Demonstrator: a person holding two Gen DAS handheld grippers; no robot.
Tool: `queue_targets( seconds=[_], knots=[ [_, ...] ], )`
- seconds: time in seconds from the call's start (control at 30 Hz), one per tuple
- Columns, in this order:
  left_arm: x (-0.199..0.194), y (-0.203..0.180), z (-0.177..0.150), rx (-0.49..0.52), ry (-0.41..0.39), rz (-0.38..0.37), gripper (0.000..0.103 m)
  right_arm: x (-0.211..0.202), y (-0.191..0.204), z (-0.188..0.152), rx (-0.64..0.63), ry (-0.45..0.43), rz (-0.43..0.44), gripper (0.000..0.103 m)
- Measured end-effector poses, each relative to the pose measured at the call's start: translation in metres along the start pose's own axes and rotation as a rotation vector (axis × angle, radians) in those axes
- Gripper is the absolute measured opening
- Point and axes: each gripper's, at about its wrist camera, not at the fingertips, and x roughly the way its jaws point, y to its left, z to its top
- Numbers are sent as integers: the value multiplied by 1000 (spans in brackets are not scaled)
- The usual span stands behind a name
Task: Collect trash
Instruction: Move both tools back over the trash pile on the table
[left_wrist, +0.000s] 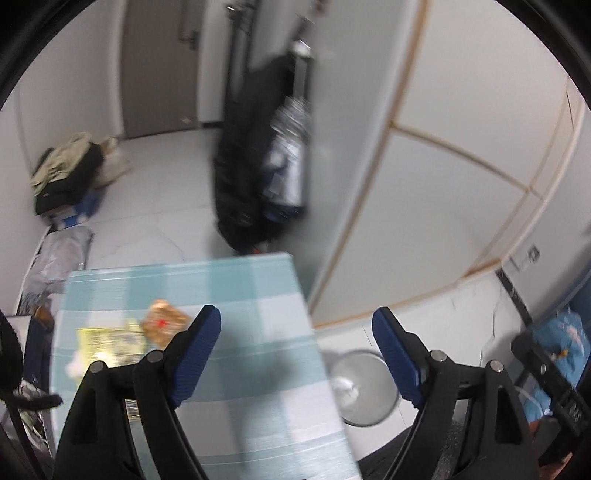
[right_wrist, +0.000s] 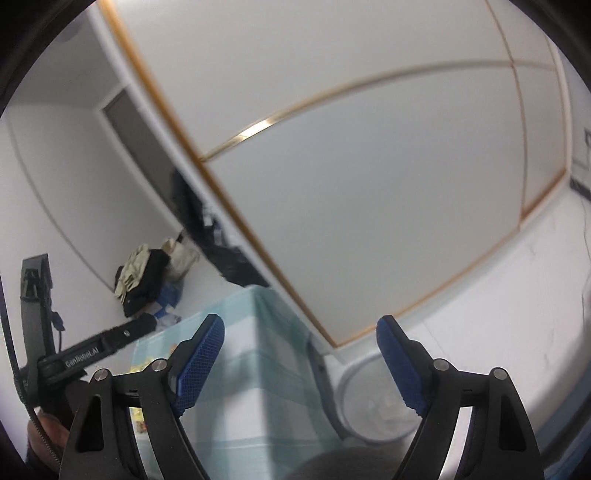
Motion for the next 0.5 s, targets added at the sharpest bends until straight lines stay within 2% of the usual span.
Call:
queue_targets(
  seconds=[0.23,0.3,0.5],
  knots=[
    [-50,71,-1,-116,-120,83,86,-2,75,-16,-120,-18,73,93],
    [-56,88,-2,-143,-134,98,90,2,93,-21,-138,-26,73,93],
    [-68,135,-16,-208,-165,147,93,17,155,-43,-228,-7,125,93]
  ],
)
